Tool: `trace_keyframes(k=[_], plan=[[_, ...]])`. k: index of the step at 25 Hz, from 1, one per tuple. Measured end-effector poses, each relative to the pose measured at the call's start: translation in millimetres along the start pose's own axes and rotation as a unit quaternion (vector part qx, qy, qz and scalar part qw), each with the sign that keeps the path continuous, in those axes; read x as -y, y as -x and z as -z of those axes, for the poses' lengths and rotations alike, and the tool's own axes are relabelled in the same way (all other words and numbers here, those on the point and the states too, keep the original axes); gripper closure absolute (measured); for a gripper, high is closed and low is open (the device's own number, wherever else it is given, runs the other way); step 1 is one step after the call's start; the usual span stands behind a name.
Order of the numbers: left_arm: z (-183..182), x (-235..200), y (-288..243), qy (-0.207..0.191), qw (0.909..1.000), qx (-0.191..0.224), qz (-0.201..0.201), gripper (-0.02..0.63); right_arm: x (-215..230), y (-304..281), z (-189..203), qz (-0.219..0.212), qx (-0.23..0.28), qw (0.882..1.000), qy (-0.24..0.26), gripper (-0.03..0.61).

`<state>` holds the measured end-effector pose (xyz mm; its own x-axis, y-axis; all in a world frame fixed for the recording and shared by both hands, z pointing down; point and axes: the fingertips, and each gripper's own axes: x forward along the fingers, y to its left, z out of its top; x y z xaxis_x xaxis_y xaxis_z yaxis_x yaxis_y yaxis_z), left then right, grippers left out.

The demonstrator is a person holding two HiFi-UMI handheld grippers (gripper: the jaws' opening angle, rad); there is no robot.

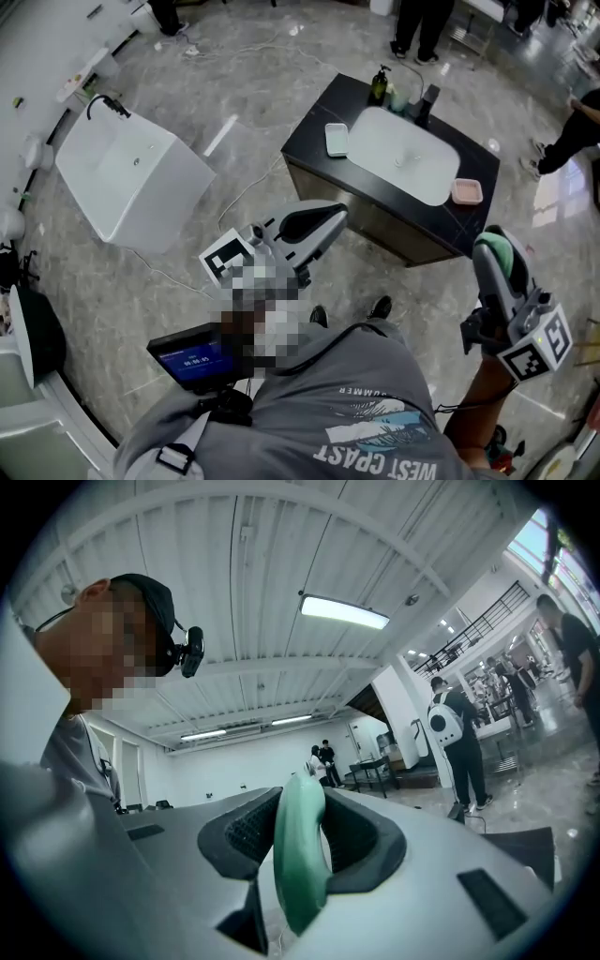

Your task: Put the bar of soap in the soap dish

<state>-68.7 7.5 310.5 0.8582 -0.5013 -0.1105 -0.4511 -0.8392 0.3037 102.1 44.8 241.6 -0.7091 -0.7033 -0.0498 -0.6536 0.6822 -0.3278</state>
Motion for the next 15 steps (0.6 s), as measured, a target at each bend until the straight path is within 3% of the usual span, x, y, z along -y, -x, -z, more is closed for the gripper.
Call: trace_keyframes(k=[10,15], plan=[[-2,-18,-70,-0.007,0.9985,0.003,-0.055,0.606,87,-13,-28,-0.052,-0.007,0.998,-0.016,0.451],[9,-9,-122,-0.005,0.9984,0.005,-0.057,0.606,126,-1,-36,-0.068,-0.012,0.997,-0.023,0.451]])
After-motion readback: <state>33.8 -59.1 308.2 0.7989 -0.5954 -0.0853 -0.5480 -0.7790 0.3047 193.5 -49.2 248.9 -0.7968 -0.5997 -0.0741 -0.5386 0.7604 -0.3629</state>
